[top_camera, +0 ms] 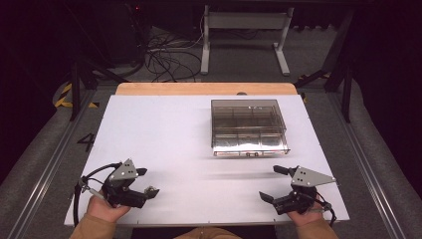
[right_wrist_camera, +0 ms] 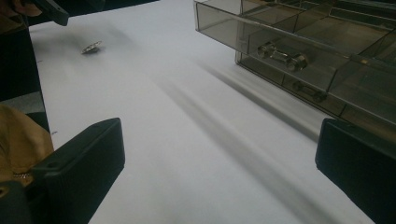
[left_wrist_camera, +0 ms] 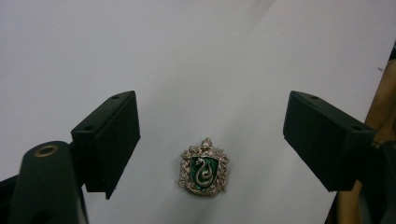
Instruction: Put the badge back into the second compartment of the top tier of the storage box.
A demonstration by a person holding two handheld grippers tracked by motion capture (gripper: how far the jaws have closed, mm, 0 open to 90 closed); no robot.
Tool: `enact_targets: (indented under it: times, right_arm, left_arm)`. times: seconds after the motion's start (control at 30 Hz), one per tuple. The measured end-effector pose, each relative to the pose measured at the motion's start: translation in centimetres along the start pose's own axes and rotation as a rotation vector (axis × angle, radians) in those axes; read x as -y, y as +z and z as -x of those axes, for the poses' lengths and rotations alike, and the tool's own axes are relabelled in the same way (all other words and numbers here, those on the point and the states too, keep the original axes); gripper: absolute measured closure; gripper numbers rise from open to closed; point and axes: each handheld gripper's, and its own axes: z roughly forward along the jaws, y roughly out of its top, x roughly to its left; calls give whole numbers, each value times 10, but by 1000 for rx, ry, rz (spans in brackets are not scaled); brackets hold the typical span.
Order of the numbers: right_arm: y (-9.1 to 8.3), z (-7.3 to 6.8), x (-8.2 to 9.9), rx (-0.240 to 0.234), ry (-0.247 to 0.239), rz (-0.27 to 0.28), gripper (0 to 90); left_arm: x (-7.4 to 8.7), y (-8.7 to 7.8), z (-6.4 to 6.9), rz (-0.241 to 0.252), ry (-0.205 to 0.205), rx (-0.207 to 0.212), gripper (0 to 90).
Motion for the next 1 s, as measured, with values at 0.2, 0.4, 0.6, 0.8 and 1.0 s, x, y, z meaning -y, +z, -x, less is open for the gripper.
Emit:
enact_targets:
  times: [0.2,0.4,0.6,0.8,1.0]
  right_arm:
    - [0,0,0,-1,1,3,20]
    - [0,0,0,-4,1,4,20]
    - [1,0,0,-10,-1,0,20]
    - [2,0,0,-17,2,-2,20]
    - [3,-1,0,-24,-3,-13,19]
  left_arm:
    - [1,6,-1,-60,-5,9,214]
    - [2,11,-2,-109,-12,11,219]
    - [3,16,-4,-151,-13,22,246]
    - [3,18,-3,-195,-4,5,304]
    - [3,21,-1,-231,10,0,356]
